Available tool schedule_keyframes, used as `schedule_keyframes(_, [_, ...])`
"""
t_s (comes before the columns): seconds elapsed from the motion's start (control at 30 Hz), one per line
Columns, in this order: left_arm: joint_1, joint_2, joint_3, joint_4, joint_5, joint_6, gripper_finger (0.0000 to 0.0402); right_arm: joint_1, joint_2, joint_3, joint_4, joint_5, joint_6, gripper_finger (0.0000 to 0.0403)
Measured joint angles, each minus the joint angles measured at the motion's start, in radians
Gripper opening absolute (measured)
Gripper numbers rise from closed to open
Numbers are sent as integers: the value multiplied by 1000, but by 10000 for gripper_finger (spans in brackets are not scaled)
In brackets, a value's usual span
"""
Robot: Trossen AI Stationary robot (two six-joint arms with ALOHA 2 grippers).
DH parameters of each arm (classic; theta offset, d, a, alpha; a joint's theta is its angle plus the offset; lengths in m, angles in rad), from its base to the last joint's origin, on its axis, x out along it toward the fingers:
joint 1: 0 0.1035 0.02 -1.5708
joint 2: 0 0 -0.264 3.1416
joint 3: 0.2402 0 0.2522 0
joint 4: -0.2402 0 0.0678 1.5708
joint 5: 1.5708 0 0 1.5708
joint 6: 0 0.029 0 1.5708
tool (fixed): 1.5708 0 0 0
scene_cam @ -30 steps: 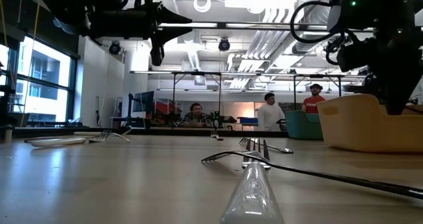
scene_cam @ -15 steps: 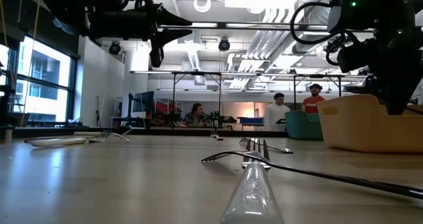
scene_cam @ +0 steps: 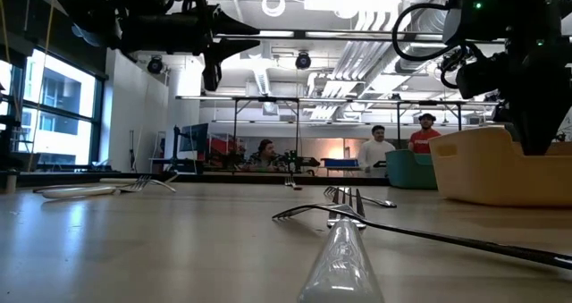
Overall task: Sort silverware by color (type)
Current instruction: Put the orange fork into the green bin
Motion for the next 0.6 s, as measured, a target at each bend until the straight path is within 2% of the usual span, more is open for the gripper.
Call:
schedule_keyframes(0.13, [0,0,0,0,0,0,64,0,0,16,-30,5,17,103])
schedule_keyframes(0.23, [0,0,0,0,0,0,64,0,0,49,-64,16,13,105])
schedule_keyframes(0.37, [0,0,0,0,0,1,64,0,0,110,-86,33,-14,77])
schedule_keyframes(0.53, [0,0,0,0,0,11,64,0,0,172,-66,34,-28,13])
schedule_keyframes(0.6, [0,0,0,-1,0,11,64,0,0,184,-29,34,-21,5])
